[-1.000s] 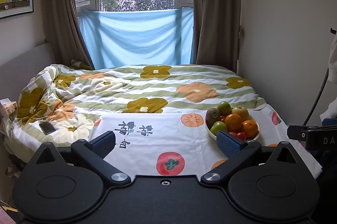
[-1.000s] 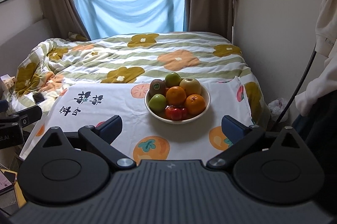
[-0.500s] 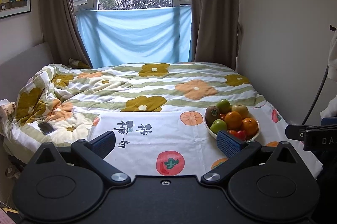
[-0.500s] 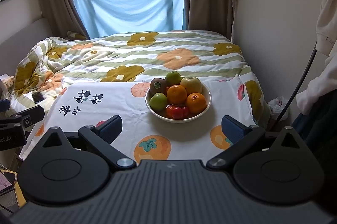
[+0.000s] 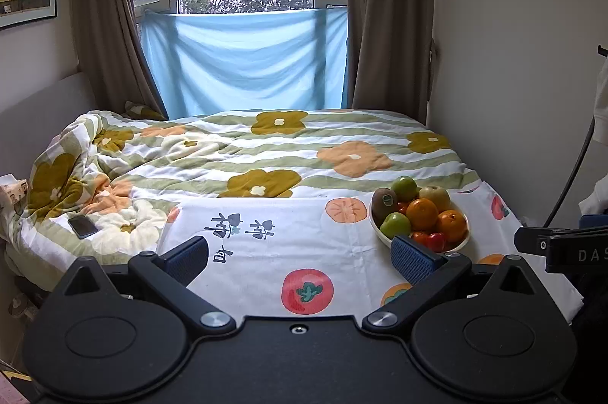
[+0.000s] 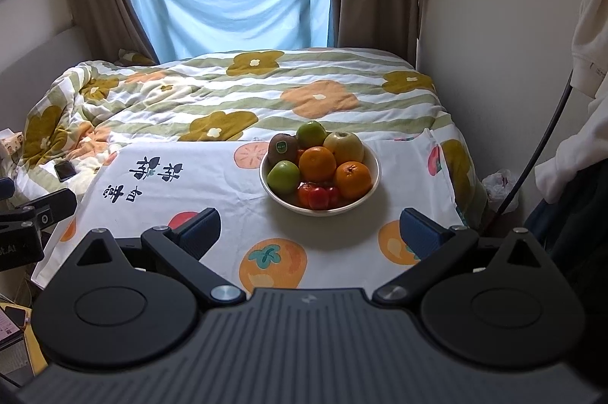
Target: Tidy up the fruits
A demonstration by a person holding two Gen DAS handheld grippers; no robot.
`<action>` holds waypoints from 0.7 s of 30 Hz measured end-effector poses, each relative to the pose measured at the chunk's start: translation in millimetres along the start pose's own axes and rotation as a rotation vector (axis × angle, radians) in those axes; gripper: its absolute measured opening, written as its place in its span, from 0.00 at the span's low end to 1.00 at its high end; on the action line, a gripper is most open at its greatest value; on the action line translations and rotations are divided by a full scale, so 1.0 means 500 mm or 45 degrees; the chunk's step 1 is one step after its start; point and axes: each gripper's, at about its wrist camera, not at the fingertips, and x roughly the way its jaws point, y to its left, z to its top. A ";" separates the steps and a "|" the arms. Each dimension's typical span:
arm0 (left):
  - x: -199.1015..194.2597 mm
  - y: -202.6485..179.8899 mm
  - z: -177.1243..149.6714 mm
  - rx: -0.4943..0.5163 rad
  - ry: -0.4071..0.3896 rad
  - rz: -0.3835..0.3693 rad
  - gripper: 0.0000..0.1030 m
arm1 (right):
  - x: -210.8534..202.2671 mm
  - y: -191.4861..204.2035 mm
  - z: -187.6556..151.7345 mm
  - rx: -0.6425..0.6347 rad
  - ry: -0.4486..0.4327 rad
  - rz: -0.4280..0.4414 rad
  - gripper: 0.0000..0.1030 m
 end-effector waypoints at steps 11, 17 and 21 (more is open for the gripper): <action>-0.002 -0.001 -0.002 0.006 -0.005 0.016 1.00 | 0.004 -0.001 0.000 -0.003 0.004 0.006 1.00; -0.004 0.001 -0.002 0.003 -0.021 0.032 1.00 | 0.005 0.000 -0.001 0.005 0.000 0.007 1.00; 0.002 0.000 -0.001 0.010 -0.012 0.053 1.00 | 0.004 0.001 0.000 0.008 -0.004 0.013 1.00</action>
